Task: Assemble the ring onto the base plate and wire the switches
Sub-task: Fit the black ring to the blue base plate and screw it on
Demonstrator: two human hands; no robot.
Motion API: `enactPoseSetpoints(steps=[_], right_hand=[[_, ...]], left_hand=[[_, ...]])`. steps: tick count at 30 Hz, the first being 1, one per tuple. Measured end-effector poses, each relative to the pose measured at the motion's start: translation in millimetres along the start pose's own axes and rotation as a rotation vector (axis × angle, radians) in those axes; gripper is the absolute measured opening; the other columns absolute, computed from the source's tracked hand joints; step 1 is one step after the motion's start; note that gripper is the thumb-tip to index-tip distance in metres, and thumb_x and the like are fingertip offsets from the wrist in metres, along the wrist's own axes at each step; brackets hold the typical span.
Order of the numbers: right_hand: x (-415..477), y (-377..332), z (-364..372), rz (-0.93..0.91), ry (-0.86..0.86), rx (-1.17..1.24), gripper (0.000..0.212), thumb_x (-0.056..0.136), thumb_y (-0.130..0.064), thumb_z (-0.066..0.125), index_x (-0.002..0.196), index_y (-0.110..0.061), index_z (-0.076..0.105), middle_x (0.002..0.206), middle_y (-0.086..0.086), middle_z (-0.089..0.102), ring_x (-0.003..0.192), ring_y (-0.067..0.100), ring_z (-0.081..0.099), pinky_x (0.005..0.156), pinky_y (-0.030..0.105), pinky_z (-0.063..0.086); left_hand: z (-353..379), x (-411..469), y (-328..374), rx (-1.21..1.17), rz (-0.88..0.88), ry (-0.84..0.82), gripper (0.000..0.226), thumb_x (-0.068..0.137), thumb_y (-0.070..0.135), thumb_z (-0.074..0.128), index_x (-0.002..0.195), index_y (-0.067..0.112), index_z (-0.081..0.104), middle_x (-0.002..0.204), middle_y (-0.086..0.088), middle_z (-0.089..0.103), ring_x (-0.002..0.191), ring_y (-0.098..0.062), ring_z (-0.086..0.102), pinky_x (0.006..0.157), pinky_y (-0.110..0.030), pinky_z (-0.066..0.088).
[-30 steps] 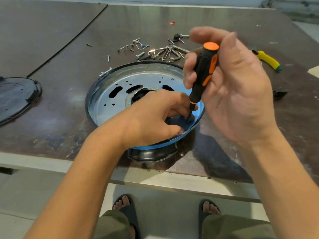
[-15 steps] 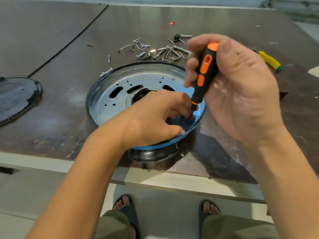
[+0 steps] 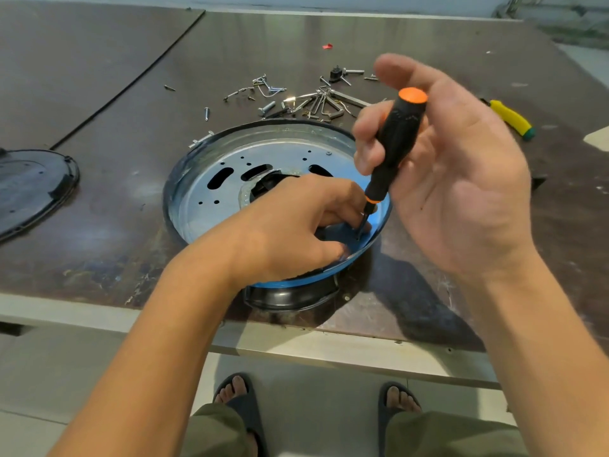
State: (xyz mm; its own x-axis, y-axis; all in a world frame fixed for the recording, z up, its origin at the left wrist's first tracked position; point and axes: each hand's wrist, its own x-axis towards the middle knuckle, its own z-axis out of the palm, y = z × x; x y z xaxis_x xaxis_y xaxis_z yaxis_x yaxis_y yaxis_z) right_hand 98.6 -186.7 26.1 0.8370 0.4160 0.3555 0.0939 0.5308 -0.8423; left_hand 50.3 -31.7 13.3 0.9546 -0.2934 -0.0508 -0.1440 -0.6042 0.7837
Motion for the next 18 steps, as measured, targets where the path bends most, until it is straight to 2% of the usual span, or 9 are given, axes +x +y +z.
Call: enactPoseSetpoints(steps=[2, 5, 9, 11, 13, 14, 16, 18], right_hand=[[-1, 2, 3, -0.008, -0.004, -0.039, 0.032, 0.107, -0.014, 0.031, 0.111, -0.001, 0.060, 0.088, 0.010, 0.069, 0.078, 0.023, 0.057, 0.073, 0.030, 0.048], [-2, 4, 8, -0.015, -0.010, -0.071, 0.027, 0.105, -0.010, 0.037, 0.103, 0.000, 0.062, 0.088, 0.009, 0.070, 0.079, 0.021, 0.062, 0.075, 0.028, 0.052], [-5, 5, 11, -0.042, -0.037, -0.107, 0.013, 0.098, -0.007, 0.050, 0.101, -0.002, 0.061, 0.086, 0.008, 0.071, 0.075, 0.021, 0.065, 0.073, 0.029, 0.053], [-7, 6, 12, -0.065, -0.011, -0.109, 0.006, 0.095, -0.006, 0.056, 0.091, -0.008, 0.058, 0.084, 0.008, 0.071, 0.072, 0.023, 0.064, 0.069, 0.029, 0.053], [-6, 7, 11, -0.083, 0.051, -0.079, 0.023, 0.096, -0.004, 0.055, 0.077, -0.013, 0.047, 0.083, 0.010, 0.069, 0.069, 0.025, 0.060, 0.067, 0.030, 0.051], [-5, 7, 11, -0.090, 0.067, -0.074, 0.024, 0.097, -0.005, 0.054, 0.078, -0.014, 0.043, 0.083, 0.010, 0.067, 0.069, 0.025, 0.058, 0.066, 0.030, 0.050], [-4, 7, 10, -0.088, 0.048, -0.082, 0.010, 0.099, -0.006, 0.053, 0.096, -0.011, 0.045, 0.084, 0.009, 0.066, 0.070, 0.024, 0.057, 0.067, 0.031, 0.050], [-3, 7, 9, -0.086, 0.025, -0.109, 0.020, 0.101, -0.007, 0.049, 0.121, -0.007, 0.044, 0.089, 0.010, 0.065, 0.073, 0.023, 0.056, 0.071, 0.031, 0.050]], left_hand=[[-1, 0, 1, 0.032, 0.005, -0.006, 0.047, 0.083, -0.004, 0.068, 0.127, 0.011, 0.059, 0.118, 0.005, 0.070, 0.111, 0.001, 0.064, 0.103, -0.022, 0.048], [-1, 1, 2, 0.044, 0.017, -0.014, 0.047, 0.084, -0.004, 0.067, 0.127, 0.012, 0.059, 0.116, 0.005, 0.071, 0.109, 0.001, 0.065, 0.101, -0.022, 0.049], [0, 1, 3, 0.025, 0.020, -0.007, 0.040, 0.085, -0.004, 0.065, 0.123, 0.008, 0.060, 0.117, 0.001, 0.071, 0.109, -0.005, 0.066, 0.102, -0.028, 0.050], [0, 1, 3, 0.035, 0.026, -0.012, 0.038, 0.085, -0.003, 0.065, 0.122, 0.008, 0.061, 0.117, 0.002, 0.071, 0.110, -0.005, 0.066, 0.102, -0.028, 0.049], [0, 1, 3, 0.035, 0.007, -0.011, 0.043, 0.085, -0.004, 0.066, 0.126, 0.010, 0.060, 0.119, 0.002, 0.070, 0.112, -0.004, 0.064, 0.103, -0.026, 0.048], [0, 1, 2, 0.032, -0.002, -0.012, 0.046, 0.085, -0.004, 0.066, 0.127, 0.010, 0.059, 0.120, 0.003, 0.069, 0.113, -0.003, 0.064, 0.104, -0.026, 0.047], [0, 1, 3, 0.030, -0.007, -0.014, 0.048, 0.084, -0.005, 0.066, 0.129, 0.011, 0.058, 0.121, 0.003, 0.069, 0.113, -0.002, 0.063, 0.105, -0.025, 0.047], [0, 1, 3, 0.031, -0.006, -0.015, 0.049, 0.085, -0.004, 0.067, 0.130, 0.011, 0.058, 0.122, 0.003, 0.068, 0.114, -0.002, 0.063, 0.105, -0.025, 0.047]])
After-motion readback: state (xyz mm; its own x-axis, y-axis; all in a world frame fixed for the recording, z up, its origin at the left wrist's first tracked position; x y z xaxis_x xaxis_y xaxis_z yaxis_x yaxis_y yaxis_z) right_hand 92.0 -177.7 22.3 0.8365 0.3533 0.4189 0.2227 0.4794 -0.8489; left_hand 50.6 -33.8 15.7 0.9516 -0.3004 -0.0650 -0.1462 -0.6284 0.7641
